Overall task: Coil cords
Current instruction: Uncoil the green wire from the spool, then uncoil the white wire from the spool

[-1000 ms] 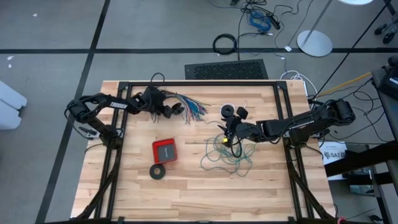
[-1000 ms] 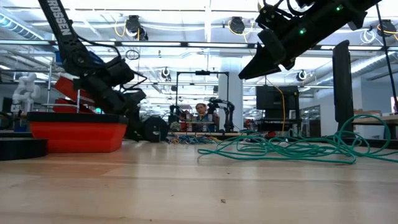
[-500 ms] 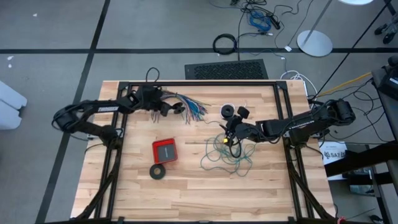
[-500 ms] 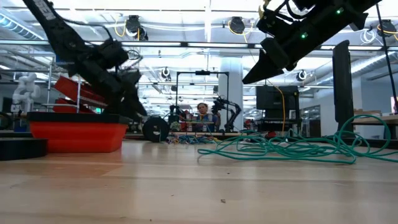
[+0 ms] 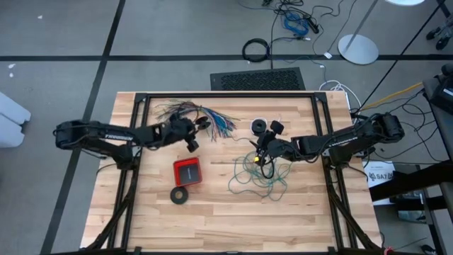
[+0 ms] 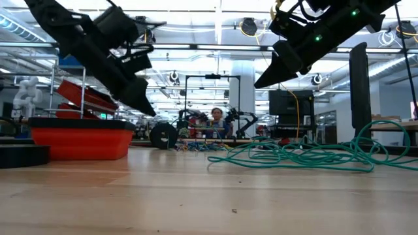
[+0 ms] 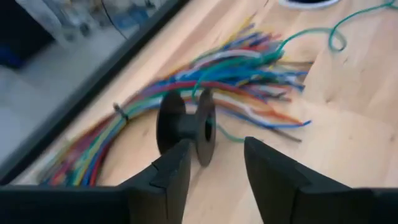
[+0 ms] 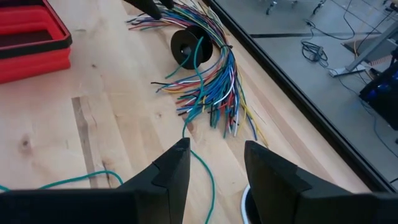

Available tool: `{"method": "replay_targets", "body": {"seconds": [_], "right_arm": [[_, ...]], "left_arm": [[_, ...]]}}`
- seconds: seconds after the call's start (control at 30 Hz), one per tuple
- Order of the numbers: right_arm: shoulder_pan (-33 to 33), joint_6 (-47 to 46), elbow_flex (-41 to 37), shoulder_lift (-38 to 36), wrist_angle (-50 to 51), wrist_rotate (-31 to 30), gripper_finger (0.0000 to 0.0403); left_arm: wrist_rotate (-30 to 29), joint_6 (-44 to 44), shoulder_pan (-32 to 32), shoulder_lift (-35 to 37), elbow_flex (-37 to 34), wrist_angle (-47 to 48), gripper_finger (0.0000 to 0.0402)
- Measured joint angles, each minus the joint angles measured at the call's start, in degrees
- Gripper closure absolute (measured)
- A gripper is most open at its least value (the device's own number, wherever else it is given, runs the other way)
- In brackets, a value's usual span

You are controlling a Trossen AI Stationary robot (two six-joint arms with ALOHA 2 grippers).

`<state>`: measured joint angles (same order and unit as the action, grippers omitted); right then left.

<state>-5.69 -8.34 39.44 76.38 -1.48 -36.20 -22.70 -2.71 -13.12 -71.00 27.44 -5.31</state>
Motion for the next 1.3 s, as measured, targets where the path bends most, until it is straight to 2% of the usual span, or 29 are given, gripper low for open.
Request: {"method": "replay_targets", "body": {"seconds": [0.1,0.2,0.3,0.4,0.53,0.67,0.83,1.0,1.13,1.3], "right_arm": [[0.0,0.0,0.0,0.0,0.0,0.0,0.0262],[0.0,0.0,0.0,0.0,0.0,0.0,0.0262],[0.0,0.0,0.0,0.0,-0.4,0.0,0.0262],[0.0,0.0,0.0,0.0,-0.6,0.0,0.0262],[0.0,0.0,0.0,0.0,-0.6,0.0,0.0262],[0.0,-0.3,0.0,0.0,-0.6,0.1,0.0262],[0.0,-0.4,0.0,0.0,-0.5,0.1,0.0262],[0.0,-0.4,0.0,0.0,-0.4,0.1,0.0262],[0.0,-0.4,0.0,0.0,-0.3,0.2,0.0262],[0.0,-0.2,0.0,0.0,-0.3,0.3,0.0262]], "left_arm": [[-5.2,0.1,3.2,0.0,0.0,-0.4,0.021],[-9.1,-1.2,4.1,0.0,0.0,-0.3,0.0159],[-10.0,-3.5,3.6,0.0,0.0,-0.2,0.0101],[-6.9,-4.4,2.0,-0.1,0.0,-0.3,0.0057],[-5.8,-4.5,0.6,-2.3,0.0,-0.5,0.004],[-4.7,-4.4,-0.4,-7.1,0.0,-4.9,0.0039],[-3.3,-3.0,-1.7,-13.5,0.1,-13.6,0.0039],[-2.0,-4.3,-4.4,-17.5,0.3,-15.2,0.0055],[5.1,-4.5,-6.8,-18.2,0.3,-16.5,0.0116],[12.8,-4.5,-9.4,-18.2,0.3,-17.1,0.0237]]}}
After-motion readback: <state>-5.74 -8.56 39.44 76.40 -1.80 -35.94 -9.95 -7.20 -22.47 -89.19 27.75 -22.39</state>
